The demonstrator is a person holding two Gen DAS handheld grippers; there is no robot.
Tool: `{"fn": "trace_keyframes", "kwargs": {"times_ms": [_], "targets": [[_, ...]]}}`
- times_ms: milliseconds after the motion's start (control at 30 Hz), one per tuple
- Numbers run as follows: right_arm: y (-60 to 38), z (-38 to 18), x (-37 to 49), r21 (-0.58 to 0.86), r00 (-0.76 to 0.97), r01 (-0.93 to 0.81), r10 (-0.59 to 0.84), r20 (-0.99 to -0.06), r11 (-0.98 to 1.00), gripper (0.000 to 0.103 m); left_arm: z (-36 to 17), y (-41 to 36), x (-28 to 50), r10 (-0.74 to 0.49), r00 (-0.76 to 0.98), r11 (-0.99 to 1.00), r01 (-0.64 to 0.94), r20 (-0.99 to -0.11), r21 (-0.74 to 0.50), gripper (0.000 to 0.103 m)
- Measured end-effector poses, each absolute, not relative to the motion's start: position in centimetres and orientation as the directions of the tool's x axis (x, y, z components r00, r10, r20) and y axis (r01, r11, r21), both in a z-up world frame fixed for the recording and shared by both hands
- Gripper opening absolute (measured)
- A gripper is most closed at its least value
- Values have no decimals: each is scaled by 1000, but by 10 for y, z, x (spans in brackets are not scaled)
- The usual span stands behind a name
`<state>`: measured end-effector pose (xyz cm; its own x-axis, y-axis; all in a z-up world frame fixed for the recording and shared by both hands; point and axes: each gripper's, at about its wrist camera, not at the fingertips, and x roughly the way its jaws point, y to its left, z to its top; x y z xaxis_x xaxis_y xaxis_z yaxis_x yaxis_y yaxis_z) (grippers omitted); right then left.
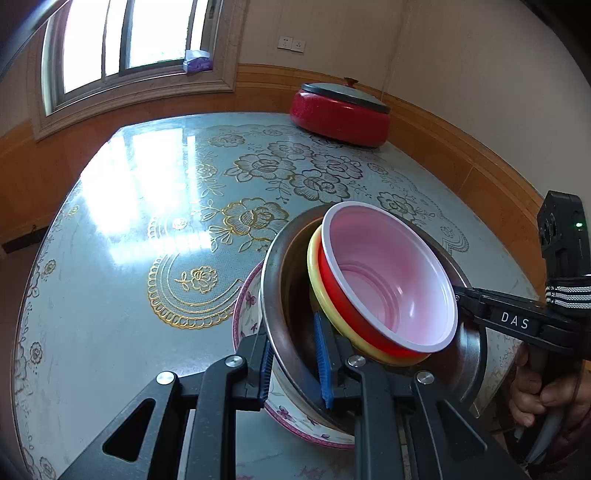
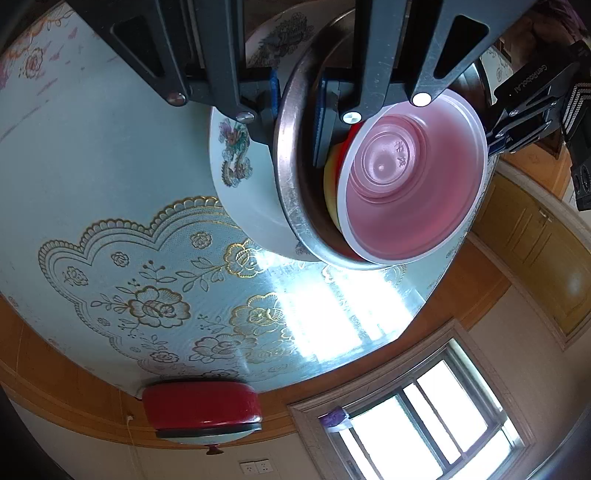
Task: Organize plates and bowls
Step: 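Lower the steel bowl with both tools onto the top plate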
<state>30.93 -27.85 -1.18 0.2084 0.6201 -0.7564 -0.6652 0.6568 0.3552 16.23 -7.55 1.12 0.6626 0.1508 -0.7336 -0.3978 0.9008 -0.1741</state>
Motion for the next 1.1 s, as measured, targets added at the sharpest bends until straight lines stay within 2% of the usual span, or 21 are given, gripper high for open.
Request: {"fn": "trace_keyframes", "kwargs": {"times_ms": [267,867,1033,1100], "targets": [[-287,-18,302,353,259,-592,586,-768,724,13,11,-74,171,84,686,938,-299,-723,-174,22],[-285,-18,294,329,346,-514,543,-765,792,13,-2,-62,178,-14,676,964,-188,-737,-190,24],[-285,-19,294,336,341,-509,544,-767,792,15,-2,-60,177,-40,673,965,-167,-738,-205,26],[-288,-19,294,355,327,-509,558,-763,784,16,-1,-60,174,-46,681,965,-158,-731,-208,30]]}}
